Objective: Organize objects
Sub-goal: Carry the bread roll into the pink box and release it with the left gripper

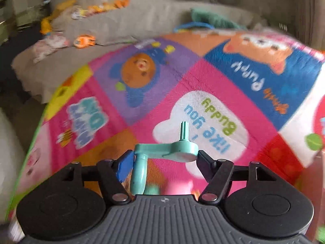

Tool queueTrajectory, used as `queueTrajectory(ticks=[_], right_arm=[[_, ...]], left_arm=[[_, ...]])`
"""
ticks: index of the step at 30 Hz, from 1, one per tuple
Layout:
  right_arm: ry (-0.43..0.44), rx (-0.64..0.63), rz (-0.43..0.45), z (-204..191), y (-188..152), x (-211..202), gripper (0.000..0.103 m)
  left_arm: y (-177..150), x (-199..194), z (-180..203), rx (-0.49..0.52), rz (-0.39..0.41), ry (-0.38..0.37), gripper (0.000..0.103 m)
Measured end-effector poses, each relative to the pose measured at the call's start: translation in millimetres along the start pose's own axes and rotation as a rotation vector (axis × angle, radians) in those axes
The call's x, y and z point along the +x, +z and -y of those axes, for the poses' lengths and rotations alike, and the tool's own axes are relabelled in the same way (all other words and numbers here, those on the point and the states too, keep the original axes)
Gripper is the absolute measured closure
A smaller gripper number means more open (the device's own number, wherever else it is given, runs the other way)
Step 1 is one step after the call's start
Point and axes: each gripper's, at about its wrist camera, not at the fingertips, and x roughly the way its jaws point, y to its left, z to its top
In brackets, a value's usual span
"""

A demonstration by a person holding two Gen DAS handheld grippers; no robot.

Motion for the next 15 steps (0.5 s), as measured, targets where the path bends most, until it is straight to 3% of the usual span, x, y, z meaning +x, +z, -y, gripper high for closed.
queueTrajectory(ticks=[3,9,12,15], right_arm=[[0.016,-0.067,0.033,-0.4,-32.2,-54.6,0.035],[0.092,-0.159,0.006,-10.1,-109.3,-128.7,0.035],[0.052,-0.141,0.011,3.3,-147.4,-150.3,0.035],[-0.057,-0.049,0.006,30.8,-180.5,-164.1,0.035]], left_arm=[[-4.2,-2.8,3.7,-0.021,0.000,0.003,0.046],[-7.4,-4.3,27.2,0.013,-0.014,0.020,0.046],[-13.2,-0.5,49.4,0.084,-0.080,0.006,0.046],[-25.4,14.7,73.2,0.158,-0.181,-0.009,0.046]])
